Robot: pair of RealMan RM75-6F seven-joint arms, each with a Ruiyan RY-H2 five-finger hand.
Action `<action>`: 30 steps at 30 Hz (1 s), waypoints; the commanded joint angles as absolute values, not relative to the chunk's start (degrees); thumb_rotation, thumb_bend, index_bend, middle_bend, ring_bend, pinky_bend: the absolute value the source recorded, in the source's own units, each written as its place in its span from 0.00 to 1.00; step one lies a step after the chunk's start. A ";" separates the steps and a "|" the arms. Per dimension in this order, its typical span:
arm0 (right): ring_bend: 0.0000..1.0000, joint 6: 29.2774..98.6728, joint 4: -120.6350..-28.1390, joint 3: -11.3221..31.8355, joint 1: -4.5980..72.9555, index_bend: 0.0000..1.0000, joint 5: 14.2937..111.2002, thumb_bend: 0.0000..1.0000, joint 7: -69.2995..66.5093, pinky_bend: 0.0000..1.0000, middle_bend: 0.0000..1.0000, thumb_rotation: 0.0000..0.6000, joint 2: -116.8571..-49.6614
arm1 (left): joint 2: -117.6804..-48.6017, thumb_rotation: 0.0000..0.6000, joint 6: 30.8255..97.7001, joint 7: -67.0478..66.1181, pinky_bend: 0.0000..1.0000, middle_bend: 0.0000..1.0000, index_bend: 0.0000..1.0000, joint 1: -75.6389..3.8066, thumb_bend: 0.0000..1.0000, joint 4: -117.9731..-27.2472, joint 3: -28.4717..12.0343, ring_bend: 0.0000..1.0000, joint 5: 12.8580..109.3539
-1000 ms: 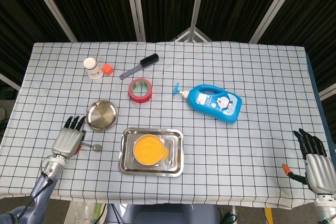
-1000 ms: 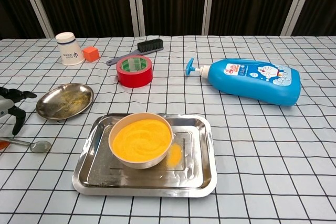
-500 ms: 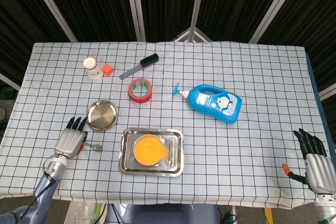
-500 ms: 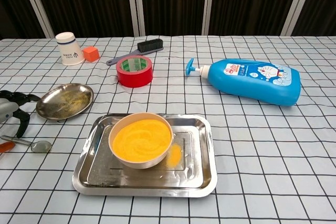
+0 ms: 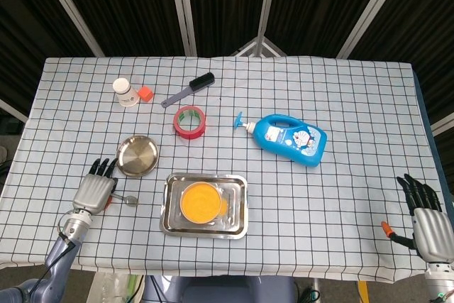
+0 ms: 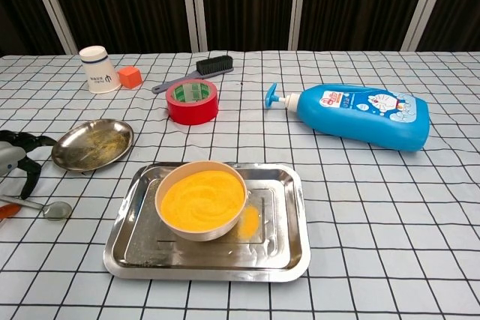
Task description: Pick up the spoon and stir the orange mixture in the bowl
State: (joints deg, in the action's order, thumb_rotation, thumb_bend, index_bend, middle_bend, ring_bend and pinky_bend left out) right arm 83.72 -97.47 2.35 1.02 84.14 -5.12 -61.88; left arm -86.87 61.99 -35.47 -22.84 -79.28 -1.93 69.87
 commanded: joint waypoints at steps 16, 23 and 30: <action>0.00 83.92 -97.60 2.27 0.92 0.00 84.37 0.31 -5.25 0.00 0.00 1.00 -61.80 | -80.36 1.00 65.14 -36.84 0.03 0.01 0.56 -24.84 0.52 -94.30 -3.96 0.00 71.67; 0.00 83.88 -97.67 2.26 0.95 0.00 84.45 0.31 -5.30 0.00 0.00 1.00 -61.76 | -79.92 1.00 64.36 -48.03 0.03 0.01 0.55 -29.43 0.52 -104.32 -7.58 0.00 65.00; 0.00 83.85 -97.65 2.26 0.97 0.00 84.52 0.31 -5.80 0.00 0.00 1.00 -61.66 | -86.43 1.00 65.69 -61.19 0.03 0.01 0.54 -36.31 0.52 -107.73 -10.50 0.00 54.87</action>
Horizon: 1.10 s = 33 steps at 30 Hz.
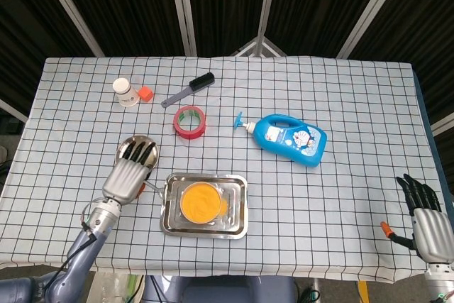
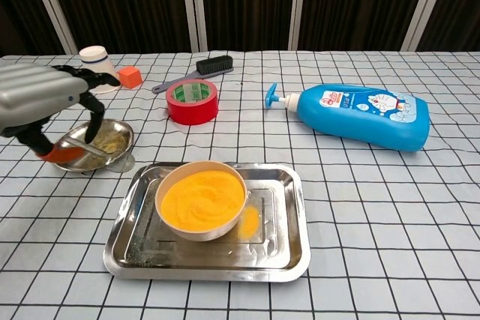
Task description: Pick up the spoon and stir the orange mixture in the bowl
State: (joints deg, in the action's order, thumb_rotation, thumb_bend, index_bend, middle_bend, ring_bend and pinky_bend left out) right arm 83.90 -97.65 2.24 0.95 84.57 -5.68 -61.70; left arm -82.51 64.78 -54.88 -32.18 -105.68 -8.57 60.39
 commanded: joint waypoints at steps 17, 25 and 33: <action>0.00 83.33 -97.51 2.44 1.27 0.00 84.29 0.31 -6.86 0.00 0.00 1.00 -61.46 | -94.55 1.00 71.49 -72.43 0.03 0.00 0.50 -44.00 0.49 -106.46 -9.26 0.00 44.53; 0.00 83.26 -97.60 2.36 1.27 0.00 84.26 0.31 -6.58 0.00 0.00 1.00 -61.48 | -92.55 1.00 72.62 -69.70 0.03 0.00 0.32 -43.91 0.27 -108.57 -8.71 0.00 44.60; 0.00 83.33 -97.71 2.34 1.18 0.00 84.12 0.31 -6.47 0.00 0.00 1.00 -61.42 | -88.19 1.00 73.19 -62.08 0.03 0.00 0.28 -42.03 0.26 -111.08 -7.40 0.00 47.97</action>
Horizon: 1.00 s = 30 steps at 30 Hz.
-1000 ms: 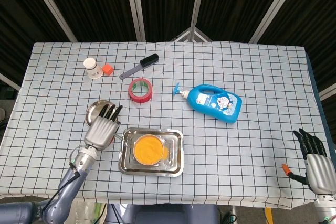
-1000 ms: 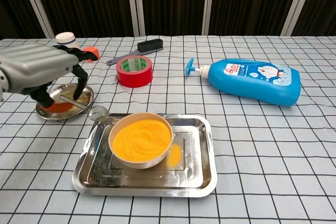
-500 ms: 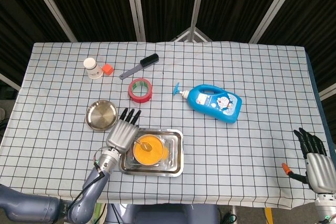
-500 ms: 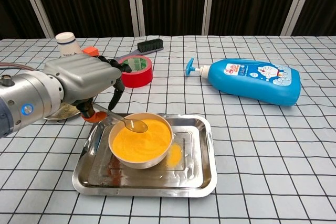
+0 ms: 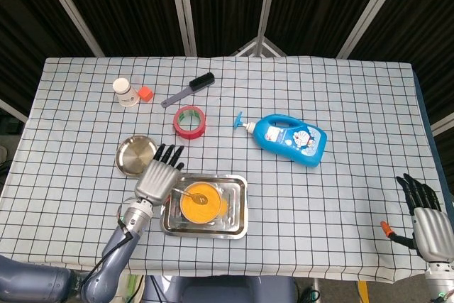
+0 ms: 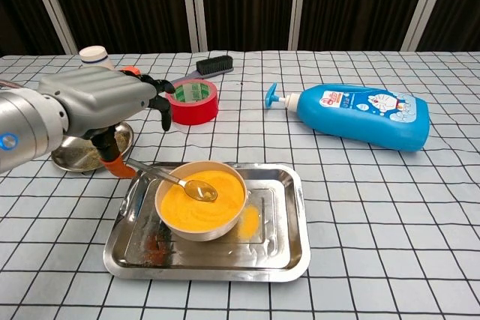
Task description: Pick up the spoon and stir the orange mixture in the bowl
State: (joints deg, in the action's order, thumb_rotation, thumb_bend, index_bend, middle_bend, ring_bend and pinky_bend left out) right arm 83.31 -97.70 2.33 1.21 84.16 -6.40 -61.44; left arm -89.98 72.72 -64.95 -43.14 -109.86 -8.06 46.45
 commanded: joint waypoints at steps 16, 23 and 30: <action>0.00 83.41 -97.87 2.34 1.10 0.00 83.97 0.31 -5.97 0.00 0.00 1.00 -61.35 | -74.49 1.00 82.69 -34.04 0.03 0.00 0.11 -25.32 0.22 -106.88 5.77 0.00 69.97; 0.00 83.35 -98.16 2.26 1.09 0.00 83.93 0.31 -5.41 0.00 0.00 1.00 -61.48 | -73.36 1.00 81.88 -29.89 0.31 0.22 0.04 -24.22 0.16 -105.88 3.72 0.22 71.65; 0.00 83.22 -98.16 2.36 1.10 0.00 83.68 0.31 -5.89 0.00 0.00 1.00 -61.34 | -74.43 1.00 76.78 -32.63 0.95 0.95 0.35 -26.92 0.22 -108.36 1.40 0.92 71.83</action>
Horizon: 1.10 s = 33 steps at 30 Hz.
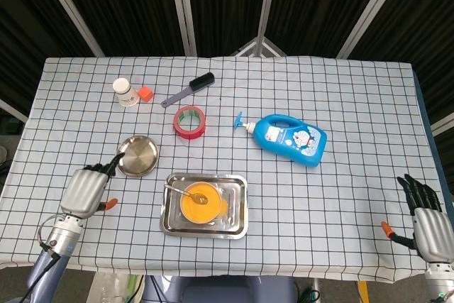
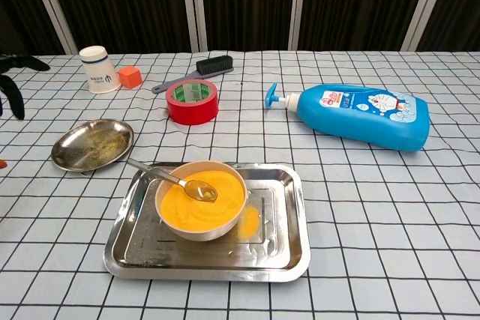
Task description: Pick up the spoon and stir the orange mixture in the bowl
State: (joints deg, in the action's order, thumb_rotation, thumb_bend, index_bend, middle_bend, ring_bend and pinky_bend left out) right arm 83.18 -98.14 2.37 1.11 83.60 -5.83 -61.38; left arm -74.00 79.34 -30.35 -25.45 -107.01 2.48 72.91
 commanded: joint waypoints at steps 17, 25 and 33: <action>0.00 83.13 -98.10 2.40 1.18 0.00 83.77 0.31 -6.39 0.00 0.00 1.00 -61.29 | -79.23 1.00 67.78 -55.14 1.00 1.00 0.48 -40.05 0.46 -116.33 -5.16 1.00 47.44; 0.00 83.05 -98.10 2.38 1.24 0.00 83.82 0.31 -6.31 0.00 0.00 1.00 -61.30 | -84.11 1.00 69.11 -61.85 1.00 1.00 0.48 -45.13 0.46 -115.18 -5.75 1.00 41.67; 0.00 83.00 -98.10 2.38 1.25 0.00 83.80 0.31 -6.53 0.00 0.00 1.00 -61.24 | -87.33 1.00 71.65 -66.36 1.00 1.00 0.47 -48.45 0.46 -112.81 -5.09 1.00 40.63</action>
State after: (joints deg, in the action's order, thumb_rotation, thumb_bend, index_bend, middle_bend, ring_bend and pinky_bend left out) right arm 83.00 -98.10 2.38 1.25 83.81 -6.53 -61.24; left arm -87.00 71.32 -66.08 -48.13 -113.15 -5.24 40.64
